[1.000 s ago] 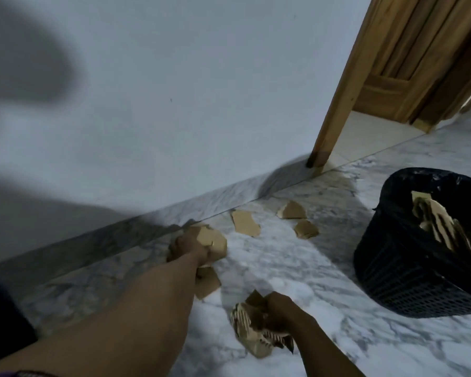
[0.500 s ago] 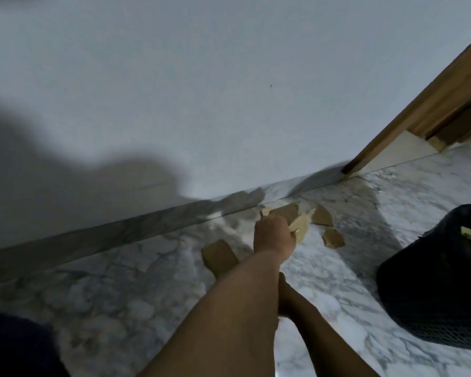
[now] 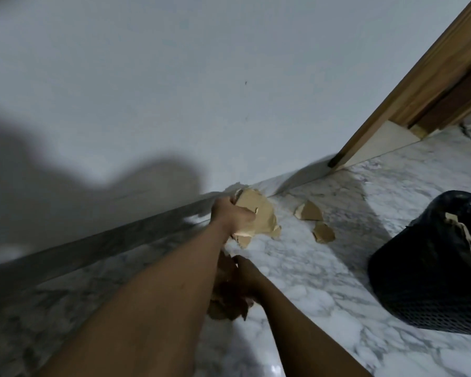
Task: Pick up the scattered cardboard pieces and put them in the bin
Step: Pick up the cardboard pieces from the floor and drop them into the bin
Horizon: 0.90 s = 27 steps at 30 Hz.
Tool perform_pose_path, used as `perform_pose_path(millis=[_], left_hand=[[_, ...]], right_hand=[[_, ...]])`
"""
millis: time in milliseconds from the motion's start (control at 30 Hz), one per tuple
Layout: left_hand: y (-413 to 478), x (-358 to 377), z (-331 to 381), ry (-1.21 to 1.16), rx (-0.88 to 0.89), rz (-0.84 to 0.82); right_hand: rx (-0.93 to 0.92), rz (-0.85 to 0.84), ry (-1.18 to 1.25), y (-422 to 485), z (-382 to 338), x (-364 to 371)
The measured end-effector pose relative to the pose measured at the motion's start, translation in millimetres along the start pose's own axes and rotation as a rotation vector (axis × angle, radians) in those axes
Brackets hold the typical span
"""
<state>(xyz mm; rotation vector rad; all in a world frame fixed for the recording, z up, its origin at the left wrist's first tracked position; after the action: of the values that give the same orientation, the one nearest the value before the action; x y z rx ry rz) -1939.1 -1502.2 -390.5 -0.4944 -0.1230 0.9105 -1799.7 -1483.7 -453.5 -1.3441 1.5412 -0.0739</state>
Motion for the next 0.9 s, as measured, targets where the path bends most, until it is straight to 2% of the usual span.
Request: perform_pose_path(millis=[100,200,300,367,500,633,733,900], left_hand=[[5.9,-13.4,-11.5,-0.060,-0.066,-0.051],[7.2,-33.5,-35.8,0.154,-0.099,-0.033],[5.8,-44.0,-66.4,0.401,-0.190,-0.101],[5.8,-45.2,-85.0,0.575,-0.176,-0.101],[5.7,-44.7,-99.9,0.690,-0.202,-0.003],[9.5,-40.8,-98.1,0.815,-0.155,-0.004],[1.4,-34.8,-103.1,0.847,-0.134,0.032],[-13.7,-28.3,-97.7,0.834,-0.110,0.089]], right_hand=[[0.079,-0.087,-0.139,-5.5,26.1,-47.9],[0.161,-0.015,-0.197,-6.6,47.2,-104.4],[0.109,0.080,-0.338,13.5,43.9,-135.6],[0.057,0.117,-0.357,30.8,31.8,-137.2],[-0.069,0.090,-0.465,63.2,7.2,-128.6],[-0.040,-0.008,-0.403,82.1,12.2,-133.3],[-0.068,0.059,-0.368,76.3,19.4,-137.6],[-0.228,0.273,-0.445,61.0,25.9,-129.9]])
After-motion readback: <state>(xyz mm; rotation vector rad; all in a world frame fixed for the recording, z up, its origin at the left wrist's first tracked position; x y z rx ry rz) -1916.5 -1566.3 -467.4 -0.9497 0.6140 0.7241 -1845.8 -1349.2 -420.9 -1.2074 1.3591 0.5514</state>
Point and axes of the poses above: each hand's wrist, its own y-axis towards the middle knuckle, its own x-axis out of the palm, z = x × y, the point moved 5 cm from there along y, towards the middle knuckle, and after that the axes turned 1 degree about -x, right-handed, at the moved point
